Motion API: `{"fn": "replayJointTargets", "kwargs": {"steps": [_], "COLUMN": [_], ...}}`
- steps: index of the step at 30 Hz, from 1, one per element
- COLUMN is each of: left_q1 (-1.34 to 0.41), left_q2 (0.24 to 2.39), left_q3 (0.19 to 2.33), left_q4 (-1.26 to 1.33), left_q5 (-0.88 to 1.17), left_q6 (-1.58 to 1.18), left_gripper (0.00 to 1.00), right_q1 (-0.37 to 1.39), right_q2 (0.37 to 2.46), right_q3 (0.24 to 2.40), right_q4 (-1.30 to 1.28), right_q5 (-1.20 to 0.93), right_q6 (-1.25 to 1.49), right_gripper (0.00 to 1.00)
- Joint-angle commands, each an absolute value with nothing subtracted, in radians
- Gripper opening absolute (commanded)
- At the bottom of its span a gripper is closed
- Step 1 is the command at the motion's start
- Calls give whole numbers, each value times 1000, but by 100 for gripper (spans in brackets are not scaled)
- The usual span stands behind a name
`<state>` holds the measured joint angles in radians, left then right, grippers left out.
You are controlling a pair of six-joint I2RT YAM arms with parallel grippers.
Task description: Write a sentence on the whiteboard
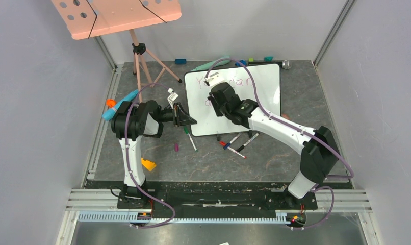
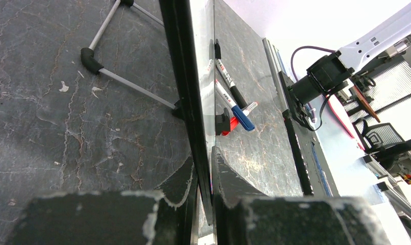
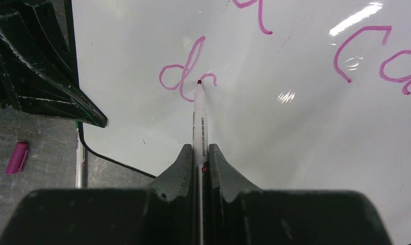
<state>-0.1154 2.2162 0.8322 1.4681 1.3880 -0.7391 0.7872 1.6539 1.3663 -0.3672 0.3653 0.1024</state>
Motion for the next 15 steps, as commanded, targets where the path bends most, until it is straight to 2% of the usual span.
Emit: {"fn": "replayJointTargets", "kwargs": {"steps": [1, 15], "left_q1": [-117, -117], "left_q2": [2229, 2229], "left_q3": [848, 849], "left_q4": [1557, 1557], "left_q5": [1395, 1394], "left_q6": [-665, -667], "left_gripper": [2, 2], "right_q1": [781, 764], "right_q2": [1621, 1595], "right_q3": [1311, 1302], "right_q4": [-352, -358], "right_q5": [359, 459], "right_q6": [87, 90], "right_gripper": [0, 0]}}
